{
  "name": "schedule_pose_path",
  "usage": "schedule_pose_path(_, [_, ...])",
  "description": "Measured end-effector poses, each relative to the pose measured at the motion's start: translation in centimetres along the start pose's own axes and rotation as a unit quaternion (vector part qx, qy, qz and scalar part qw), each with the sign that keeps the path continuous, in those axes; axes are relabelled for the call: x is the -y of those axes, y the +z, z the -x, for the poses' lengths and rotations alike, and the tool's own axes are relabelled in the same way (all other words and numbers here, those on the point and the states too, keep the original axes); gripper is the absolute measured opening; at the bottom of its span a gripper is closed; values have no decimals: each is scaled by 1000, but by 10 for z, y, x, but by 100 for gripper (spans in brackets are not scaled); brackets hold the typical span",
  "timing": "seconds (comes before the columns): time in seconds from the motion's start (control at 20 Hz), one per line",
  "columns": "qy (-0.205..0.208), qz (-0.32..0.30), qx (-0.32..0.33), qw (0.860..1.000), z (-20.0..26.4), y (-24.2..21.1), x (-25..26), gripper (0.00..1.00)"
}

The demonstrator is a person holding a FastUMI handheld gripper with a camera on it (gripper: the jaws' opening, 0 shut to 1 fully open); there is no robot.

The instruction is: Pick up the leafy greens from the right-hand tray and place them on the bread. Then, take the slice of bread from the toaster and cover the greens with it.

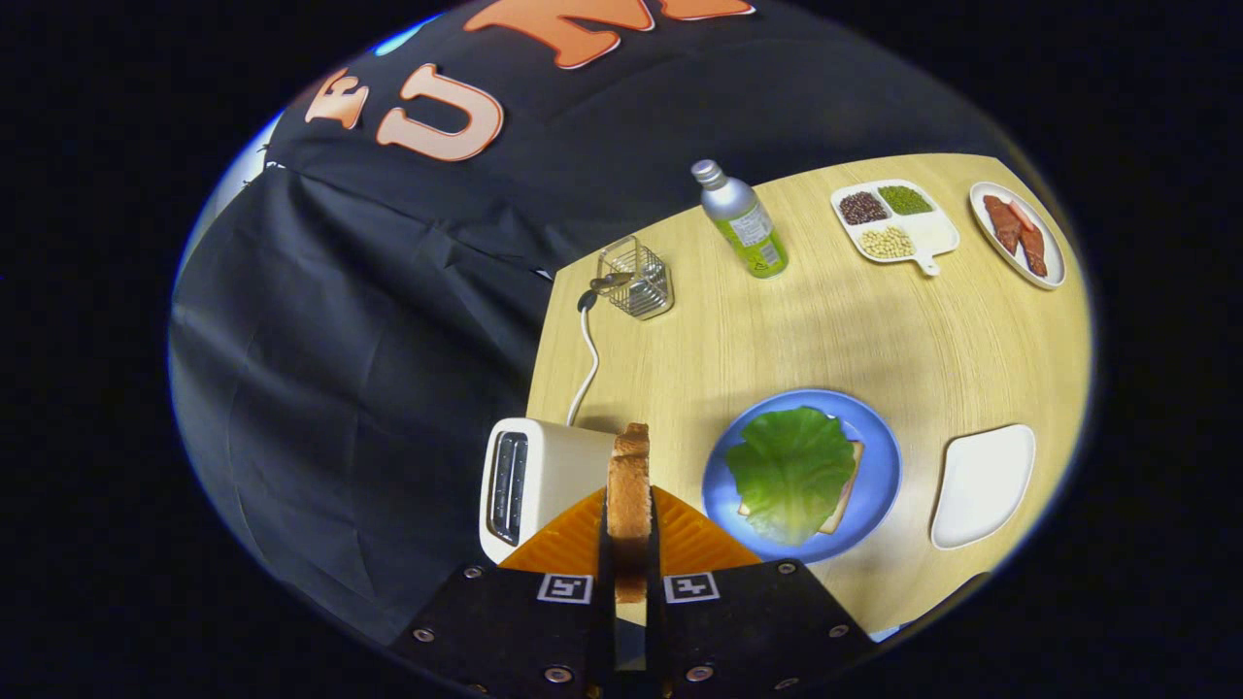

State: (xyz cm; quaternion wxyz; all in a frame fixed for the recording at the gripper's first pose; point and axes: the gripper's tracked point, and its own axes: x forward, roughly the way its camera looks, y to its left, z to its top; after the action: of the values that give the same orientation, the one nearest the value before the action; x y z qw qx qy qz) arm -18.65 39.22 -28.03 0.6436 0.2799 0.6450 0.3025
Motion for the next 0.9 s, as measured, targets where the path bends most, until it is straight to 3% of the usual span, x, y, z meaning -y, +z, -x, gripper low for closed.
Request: schedule_pose_path(0.9, [-8, -52, -25, 998, -51, -21, 89, 13])
